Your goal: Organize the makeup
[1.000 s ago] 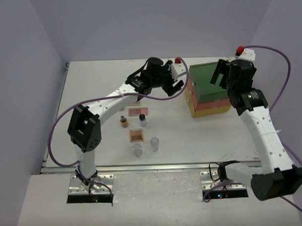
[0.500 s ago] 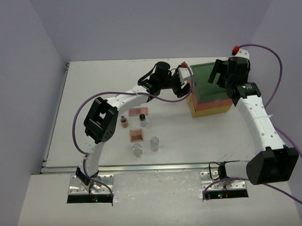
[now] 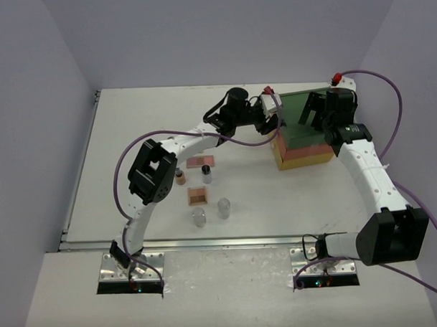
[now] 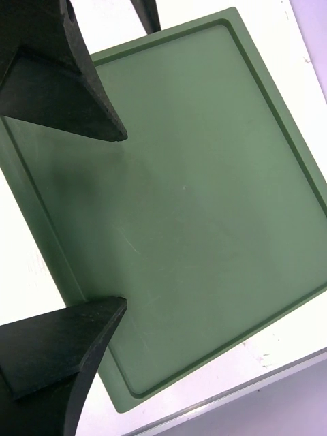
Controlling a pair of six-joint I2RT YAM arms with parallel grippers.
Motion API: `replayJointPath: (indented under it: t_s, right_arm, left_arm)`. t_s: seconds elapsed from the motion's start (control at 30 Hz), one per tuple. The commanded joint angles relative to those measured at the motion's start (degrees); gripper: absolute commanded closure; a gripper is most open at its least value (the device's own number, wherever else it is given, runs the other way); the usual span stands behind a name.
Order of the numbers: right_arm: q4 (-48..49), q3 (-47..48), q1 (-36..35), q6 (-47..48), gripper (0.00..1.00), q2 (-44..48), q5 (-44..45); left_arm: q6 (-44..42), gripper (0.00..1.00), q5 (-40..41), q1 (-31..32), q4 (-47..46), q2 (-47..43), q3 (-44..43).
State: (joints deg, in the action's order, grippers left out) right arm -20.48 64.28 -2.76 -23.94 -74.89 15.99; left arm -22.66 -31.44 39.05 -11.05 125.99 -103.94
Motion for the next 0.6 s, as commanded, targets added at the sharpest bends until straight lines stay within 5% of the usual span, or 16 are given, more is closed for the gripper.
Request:
replayJointPath:
  t_s: [0.0, 0.4, 0.57]
  right_arm:
    - [2.37, -0.80, 0.04, 0.31, 0.04, 1.39, -0.42]
    - [2.67, -1.78, 0.04, 1.34, 0.04, 1.50, -0.62]
    - [2.98, -2.23, 0.04, 1.45, 0.04, 1.50, -0.60]
  left_arm:
    - [-0.73, 0.51, -1.50, 0.42, -2.58, 0.83, -2.14]
    - [0.84, 0.58, -1.41, 0.36, -4.10, 0.89, -1.53]
    - [0.95, 0.73, -0.85, 0.41, -4.67, 0.83, -1.87]
